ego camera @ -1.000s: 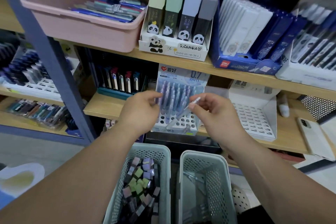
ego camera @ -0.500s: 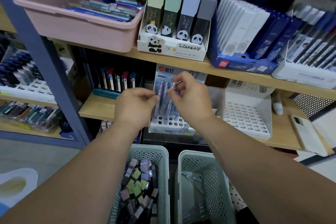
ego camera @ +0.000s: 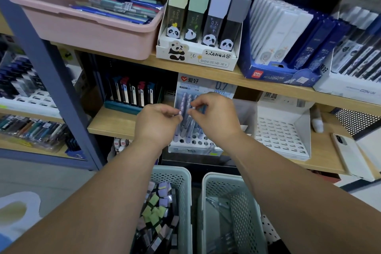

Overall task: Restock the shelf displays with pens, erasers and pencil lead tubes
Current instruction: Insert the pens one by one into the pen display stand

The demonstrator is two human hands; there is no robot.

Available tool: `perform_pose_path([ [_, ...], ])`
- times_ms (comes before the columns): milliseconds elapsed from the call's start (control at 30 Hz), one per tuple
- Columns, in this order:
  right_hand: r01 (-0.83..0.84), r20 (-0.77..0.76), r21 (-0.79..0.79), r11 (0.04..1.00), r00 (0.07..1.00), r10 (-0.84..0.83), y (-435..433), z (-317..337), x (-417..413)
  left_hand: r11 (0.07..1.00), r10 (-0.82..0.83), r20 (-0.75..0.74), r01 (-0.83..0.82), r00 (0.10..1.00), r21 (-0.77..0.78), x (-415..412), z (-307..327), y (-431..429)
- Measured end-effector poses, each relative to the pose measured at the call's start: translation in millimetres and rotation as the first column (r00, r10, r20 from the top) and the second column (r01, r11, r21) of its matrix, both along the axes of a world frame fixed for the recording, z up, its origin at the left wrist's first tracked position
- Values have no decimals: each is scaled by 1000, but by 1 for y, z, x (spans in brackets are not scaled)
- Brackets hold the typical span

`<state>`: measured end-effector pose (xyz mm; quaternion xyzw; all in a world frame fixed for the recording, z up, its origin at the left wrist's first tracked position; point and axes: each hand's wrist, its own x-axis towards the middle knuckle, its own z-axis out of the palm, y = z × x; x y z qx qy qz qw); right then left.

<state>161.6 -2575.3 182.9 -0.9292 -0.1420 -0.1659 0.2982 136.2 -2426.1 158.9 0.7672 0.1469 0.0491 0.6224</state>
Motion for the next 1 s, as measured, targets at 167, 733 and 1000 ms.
perform_pose_path([
  [167, 50, -166, -26, 998, 985, -54, 2, 7, 9, 1000, -14, -13, 14, 1000, 9, 3, -2, 1],
  [733, 50, -274, -214, 975, 956, -109, 7, 17, 21, 997, -23, -3, 23, 1000, 80, 3, -3, 1],
  [1000, 17, -81, 60, 998, 997, -12, -24, 11, -15, 988, -5, 8, 3, 1000, 153, -8, 1, 4],
])
